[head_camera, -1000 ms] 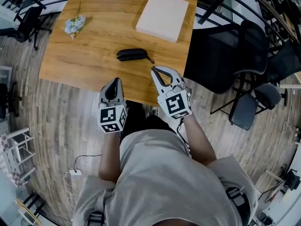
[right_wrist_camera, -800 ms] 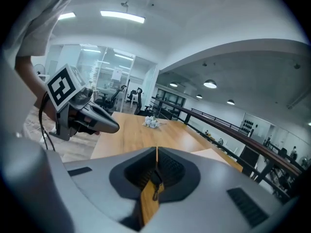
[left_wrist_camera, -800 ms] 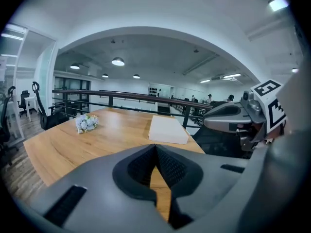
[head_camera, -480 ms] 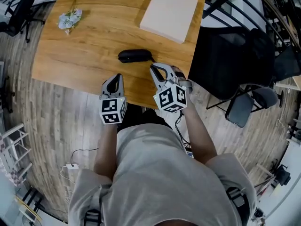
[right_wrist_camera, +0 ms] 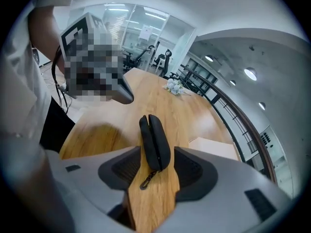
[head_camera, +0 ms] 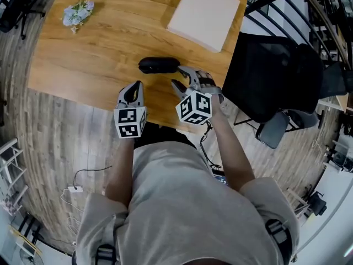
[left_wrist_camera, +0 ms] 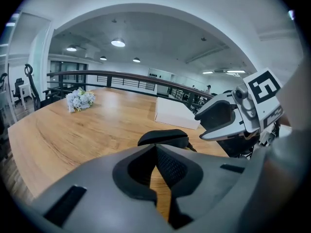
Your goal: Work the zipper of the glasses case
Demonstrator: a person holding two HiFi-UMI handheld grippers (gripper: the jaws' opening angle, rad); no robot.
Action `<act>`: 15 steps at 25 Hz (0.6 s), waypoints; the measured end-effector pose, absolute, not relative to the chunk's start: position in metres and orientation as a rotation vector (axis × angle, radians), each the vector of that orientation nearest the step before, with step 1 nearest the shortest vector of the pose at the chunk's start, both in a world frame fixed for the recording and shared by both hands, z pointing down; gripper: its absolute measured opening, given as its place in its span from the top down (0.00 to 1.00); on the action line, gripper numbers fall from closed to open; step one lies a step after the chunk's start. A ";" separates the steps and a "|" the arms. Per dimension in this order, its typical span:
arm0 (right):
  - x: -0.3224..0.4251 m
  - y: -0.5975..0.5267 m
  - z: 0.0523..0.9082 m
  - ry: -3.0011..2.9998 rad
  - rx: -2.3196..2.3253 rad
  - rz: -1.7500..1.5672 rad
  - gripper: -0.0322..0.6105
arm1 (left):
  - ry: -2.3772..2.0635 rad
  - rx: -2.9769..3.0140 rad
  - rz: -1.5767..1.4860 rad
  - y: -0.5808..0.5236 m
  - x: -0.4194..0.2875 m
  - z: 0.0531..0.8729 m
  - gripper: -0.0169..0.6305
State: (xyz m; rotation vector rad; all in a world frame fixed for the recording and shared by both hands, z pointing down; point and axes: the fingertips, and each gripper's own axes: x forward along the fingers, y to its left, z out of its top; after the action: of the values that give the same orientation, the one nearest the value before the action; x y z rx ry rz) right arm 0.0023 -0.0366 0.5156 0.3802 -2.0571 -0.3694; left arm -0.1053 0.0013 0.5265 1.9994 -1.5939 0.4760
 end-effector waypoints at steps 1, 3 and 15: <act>0.000 -0.038 0.520 -2.048 0.365 -0.370 0.60 | -1.592 1.994 0.475 0.000 -0.107 0.529 0.94; -0.004 -0.041 0.531 -2.023 0.331 -0.374 0.58 | -1.589 1.983 0.473 -0.003 -0.111 0.535 0.94; -0.015 -0.060 0.576 -1.916 0.195 -0.398 0.52 | -1.595 1.915 0.475 -0.006 -0.138 0.555 0.94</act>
State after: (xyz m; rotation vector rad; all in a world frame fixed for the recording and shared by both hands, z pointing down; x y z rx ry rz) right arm -0.0153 -0.0599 0.5757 0.1952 -1.9158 -0.3984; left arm -0.1382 -0.0064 0.5547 1.9152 -1.5953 0.4748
